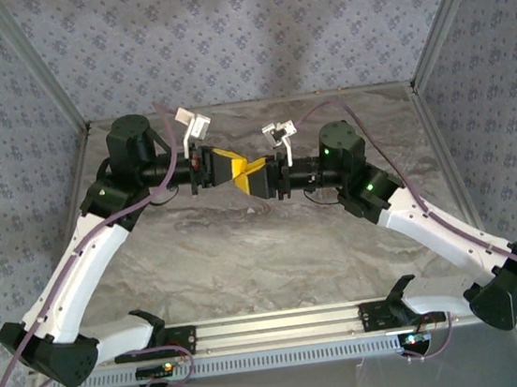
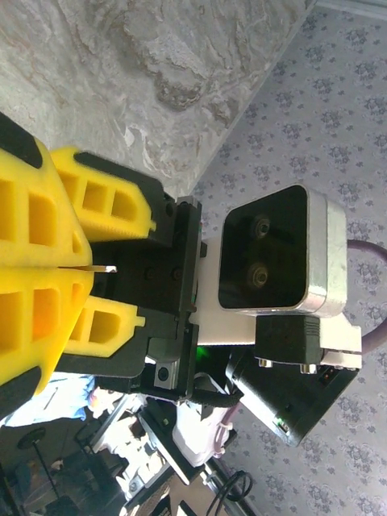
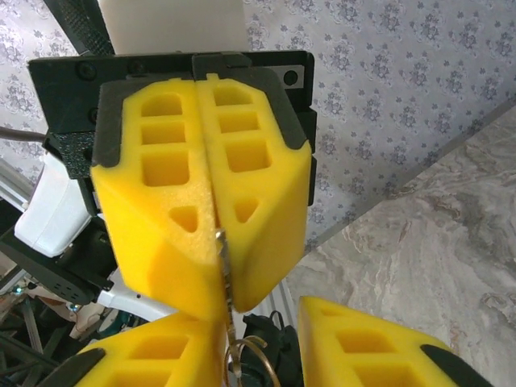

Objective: Remove the keys from the keyring

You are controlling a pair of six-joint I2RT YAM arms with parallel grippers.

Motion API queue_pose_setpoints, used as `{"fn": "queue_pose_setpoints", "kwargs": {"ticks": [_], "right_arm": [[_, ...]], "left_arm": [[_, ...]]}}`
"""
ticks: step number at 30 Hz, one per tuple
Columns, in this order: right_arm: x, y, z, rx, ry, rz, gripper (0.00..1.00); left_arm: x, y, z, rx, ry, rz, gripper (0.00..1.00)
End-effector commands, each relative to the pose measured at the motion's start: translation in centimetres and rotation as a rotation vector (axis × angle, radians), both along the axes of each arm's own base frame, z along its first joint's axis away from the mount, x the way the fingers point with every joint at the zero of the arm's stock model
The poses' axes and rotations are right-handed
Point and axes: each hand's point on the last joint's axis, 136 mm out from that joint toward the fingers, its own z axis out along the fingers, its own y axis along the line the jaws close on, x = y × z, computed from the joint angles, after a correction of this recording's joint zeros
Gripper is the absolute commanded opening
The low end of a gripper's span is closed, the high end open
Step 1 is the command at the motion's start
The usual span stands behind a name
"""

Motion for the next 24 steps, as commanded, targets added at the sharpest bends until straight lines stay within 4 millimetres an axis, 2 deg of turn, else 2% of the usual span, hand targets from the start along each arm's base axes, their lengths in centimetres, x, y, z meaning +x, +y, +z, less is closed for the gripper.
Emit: {"fn": "queue_pose_setpoints", "kwargs": {"ticks": [1,3,6,7,18,24], "right_arm": [[0.1,0.0,1.4,0.023,-0.020,-0.008,0.25],[0.1,-0.2,1.4,0.025,-0.017,-0.012,0.26],[0.1,-0.4,1.5,0.026,-0.017,-0.018,0.44],[0.0,-0.6,1.5,0.026,-0.018,-0.022,0.46],[0.1,-4.0,1.5,-0.013,-0.062,-0.114,0.52],[0.9,-5.9,-0.5,-0.166,-0.177,-0.230,0.49]], "left_arm": [[-1.0,-0.1,0.8,-0.021,-0.030,-0.044,0.00],[-0.9,-0.1,0.6,-0.012,-0.025,-0.037,0.00],[-0.7,-0.1,0.3,0.004,-0.024,-0.032,0.00],[-0.8,0.0,0.2,0.011,-0.024,-0.030,0.00],[0.2,0.1,-0.8,0.062,0.010,-0.001,0.00],[2.2,0.0,-2.4,0.134,0.103,0.075,0.00]]}}
